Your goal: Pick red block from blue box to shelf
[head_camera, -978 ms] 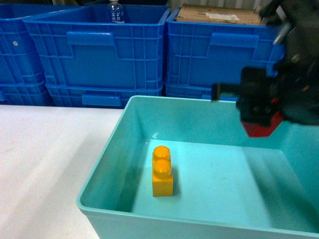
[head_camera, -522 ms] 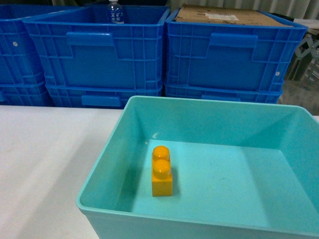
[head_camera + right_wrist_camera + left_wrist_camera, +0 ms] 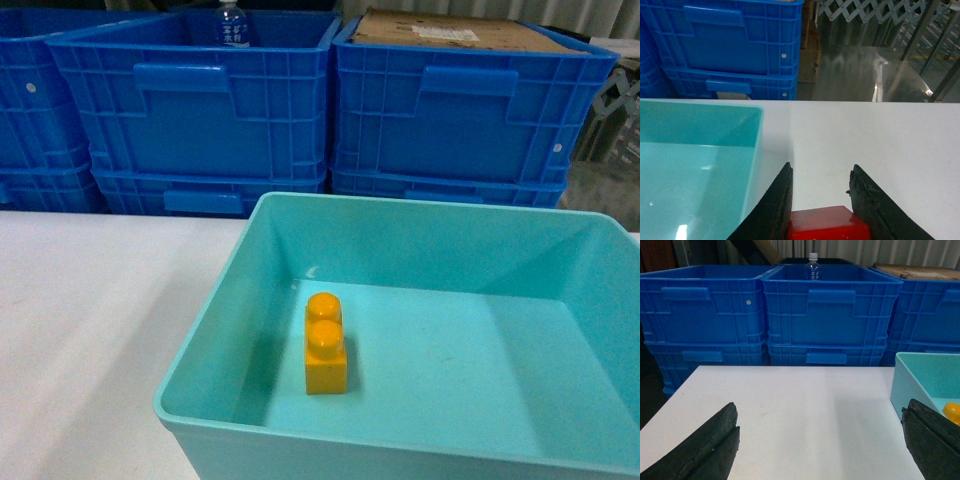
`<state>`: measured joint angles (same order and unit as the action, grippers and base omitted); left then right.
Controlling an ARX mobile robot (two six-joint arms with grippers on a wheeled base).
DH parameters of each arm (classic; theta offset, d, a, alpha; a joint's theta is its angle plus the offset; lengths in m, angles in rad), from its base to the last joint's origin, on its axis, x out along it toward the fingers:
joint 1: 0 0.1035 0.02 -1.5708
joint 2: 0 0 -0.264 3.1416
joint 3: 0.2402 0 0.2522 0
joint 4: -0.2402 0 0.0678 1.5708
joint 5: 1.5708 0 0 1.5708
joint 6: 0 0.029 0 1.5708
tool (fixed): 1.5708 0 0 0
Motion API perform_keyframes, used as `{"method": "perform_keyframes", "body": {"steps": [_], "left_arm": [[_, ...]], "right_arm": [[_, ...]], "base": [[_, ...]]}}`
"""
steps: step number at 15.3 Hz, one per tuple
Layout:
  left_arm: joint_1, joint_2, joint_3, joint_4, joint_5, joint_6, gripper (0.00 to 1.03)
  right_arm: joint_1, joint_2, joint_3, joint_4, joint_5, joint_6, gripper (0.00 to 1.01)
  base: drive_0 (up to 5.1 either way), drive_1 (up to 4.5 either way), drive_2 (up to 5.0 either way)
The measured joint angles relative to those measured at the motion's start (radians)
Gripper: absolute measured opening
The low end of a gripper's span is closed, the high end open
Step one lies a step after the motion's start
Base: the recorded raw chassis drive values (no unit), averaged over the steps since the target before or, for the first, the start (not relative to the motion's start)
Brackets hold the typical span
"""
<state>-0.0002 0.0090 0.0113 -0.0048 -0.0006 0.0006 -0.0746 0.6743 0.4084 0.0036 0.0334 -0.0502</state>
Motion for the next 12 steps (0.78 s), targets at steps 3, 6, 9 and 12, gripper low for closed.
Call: {"method": "perform_keyframes", "body": {"steps": [3, 6, 9, 12], "left_arm": [[0.0, 0.0, 0.0, 0.0, 0.0, 0.0, 0.98], [0.0, 0.0, 0.0, 0.0, 0.0, 0.0, 0.98], [0.0, 0.0, 0.0, 0.0, 0.0, 0.0, 0.98], [0.0, 0.0, 0.0, 0.0, 0.0, 0.0, 0.98]], "right_arm": [[0.037, -0.044, -0.015, -0.04, 0.012, 0.0, 0.29], [-0.04, -0.077, -0.048, -0.044, -0.051, -0.005, 0.29], [-0.104, -0.147, -0.073, -0.069, -0.134, -0.028, 0.29], [-0.103, -0.153, -0.073, -0.062, -0.132, -0.029, 0.29]], "base": [[0.0, 0.0, 0.0], [0.0, 0.0, 0.0], [0.0, 0.0, 0.0], [0.0, 0.0, 0.0]]}}
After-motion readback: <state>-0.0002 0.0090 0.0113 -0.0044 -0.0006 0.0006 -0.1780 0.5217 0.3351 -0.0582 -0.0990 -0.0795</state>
